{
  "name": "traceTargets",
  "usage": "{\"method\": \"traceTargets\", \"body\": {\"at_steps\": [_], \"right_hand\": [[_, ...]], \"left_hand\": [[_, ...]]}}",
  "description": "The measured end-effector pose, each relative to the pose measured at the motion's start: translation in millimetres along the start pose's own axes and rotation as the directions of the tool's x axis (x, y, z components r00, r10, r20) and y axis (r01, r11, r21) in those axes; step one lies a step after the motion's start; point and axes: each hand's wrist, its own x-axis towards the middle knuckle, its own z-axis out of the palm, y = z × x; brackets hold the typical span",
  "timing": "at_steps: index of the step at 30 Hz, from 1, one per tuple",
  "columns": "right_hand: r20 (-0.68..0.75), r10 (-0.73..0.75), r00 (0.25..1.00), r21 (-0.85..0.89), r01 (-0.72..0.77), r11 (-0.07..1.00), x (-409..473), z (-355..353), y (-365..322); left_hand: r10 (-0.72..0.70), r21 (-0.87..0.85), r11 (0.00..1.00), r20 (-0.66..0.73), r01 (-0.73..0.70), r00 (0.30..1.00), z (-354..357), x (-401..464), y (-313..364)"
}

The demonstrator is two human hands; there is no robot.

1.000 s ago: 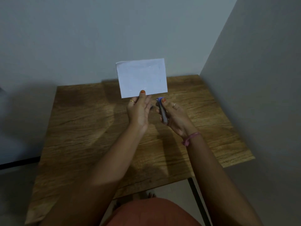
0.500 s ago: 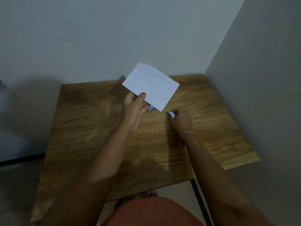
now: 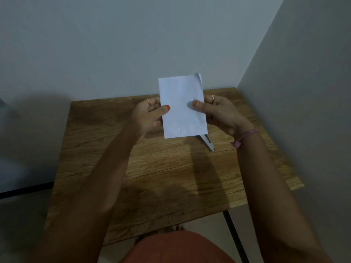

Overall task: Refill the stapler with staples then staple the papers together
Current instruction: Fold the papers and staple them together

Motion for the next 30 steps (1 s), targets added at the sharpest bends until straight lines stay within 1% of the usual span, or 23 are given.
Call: {"method": "traceTargets", "body": {"at_steps": [2,5,10,15,20,24,26,30], "right_hand": [[-0.001,-0.02,1.0,-0.028,0.02,0.999,-0.8,2.3,-1.5],[-0.021,-0.039,0.999,-0.006,0.039,0.999,0.6,4.5,-4.3],[-0.013,-0.053,0.999,-0.021,0.053,0.998,2.5,6.8,-7.2],[0.014,0.001,1.0,0.086,-0.002,0.996,5.3,6.1,-3.0],[0.047,0.07,0.996,0.192,-0.078,0.978,5.1,8.6,-0.1],[0.109,0.05,0.993,0.267,-0.078,0.961,4.7,14.2,3.2],[0.109,0.033,0.993,0.28,-0.062,0.958,5.4,17.5,3.5],[0.053,0.049,0.997,0.243,-0.061,0.968,5.9,17.1,3.4]], "left_hand": [[-0.008,0.016,1.0,0.041,0.008,0.999,-2.9,0.5,4.7],[-0.02,0.046,0.999,0.104,0.015,0.994,-9.2,0.1,12.4],[-0.068,0.155,0.986,0.085,0.054,0.994,-18.0,4.1,23.5],[-0.084,0.151,0.986,0.131,0.064,0.988,-20.5,3.8,28.1],[-0.095,0.104,0.991,0.165,0.079,0.982,-16.1,2.8,29.2],[-0.12,0.103,0.989,0.179,0.103,0.976,-9.4,3.3,31.2],[-0.141,0.108,0.987,0.197,0.121,0.97,-6.4,2.8,31.8],[-0.156,0.147,0.981,0.199,0.128,0.967,-4.0,2.0,32.4]]}}
